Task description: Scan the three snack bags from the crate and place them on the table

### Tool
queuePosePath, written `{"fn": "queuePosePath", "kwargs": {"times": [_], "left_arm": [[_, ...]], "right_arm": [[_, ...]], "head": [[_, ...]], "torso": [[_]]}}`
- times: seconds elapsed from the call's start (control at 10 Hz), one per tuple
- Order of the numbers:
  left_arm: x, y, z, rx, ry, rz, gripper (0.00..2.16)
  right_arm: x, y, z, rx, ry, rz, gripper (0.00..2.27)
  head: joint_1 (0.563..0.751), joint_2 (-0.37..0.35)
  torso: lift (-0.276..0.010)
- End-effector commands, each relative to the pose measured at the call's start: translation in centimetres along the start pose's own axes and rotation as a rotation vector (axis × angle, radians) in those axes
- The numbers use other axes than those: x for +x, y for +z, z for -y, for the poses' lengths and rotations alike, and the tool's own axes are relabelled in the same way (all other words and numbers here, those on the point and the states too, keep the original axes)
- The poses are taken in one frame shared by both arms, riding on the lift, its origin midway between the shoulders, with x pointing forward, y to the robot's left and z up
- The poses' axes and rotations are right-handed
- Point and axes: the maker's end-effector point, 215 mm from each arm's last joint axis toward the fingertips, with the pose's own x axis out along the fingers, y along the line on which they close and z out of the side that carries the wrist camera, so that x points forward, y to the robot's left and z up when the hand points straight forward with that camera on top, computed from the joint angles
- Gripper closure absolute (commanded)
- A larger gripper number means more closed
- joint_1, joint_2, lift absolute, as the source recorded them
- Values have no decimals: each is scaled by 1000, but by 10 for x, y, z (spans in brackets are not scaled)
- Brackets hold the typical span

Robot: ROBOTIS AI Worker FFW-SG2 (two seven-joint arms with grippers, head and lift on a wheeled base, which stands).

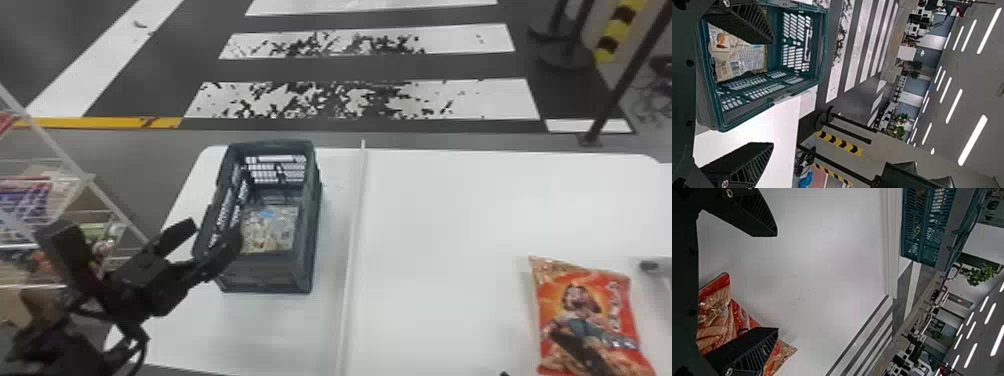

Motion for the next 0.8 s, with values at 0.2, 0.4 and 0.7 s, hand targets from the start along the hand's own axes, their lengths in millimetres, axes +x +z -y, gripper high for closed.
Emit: {"fn": "queuePosePath", "kwargs": {"times": [0.2, 0.4, 0.7], "left_arm": [[-3, 4, 1, 12, -3, 2, 70], [-3, 4, 2, 10, -6, 2, 70], [-1, 2, 10, 10, -24, 2, 70]], "right_arm": [[-1, -33, 7, -60, -34, -63, 76], [-8, -41, 14, -74, -55, -74, 76], [-2, -54, 26, -95, -77, -126, 1926]], "head": [[695, 138], [695, 112], [695, 78]], "torso": [[-36], [-36], [-36]]}}
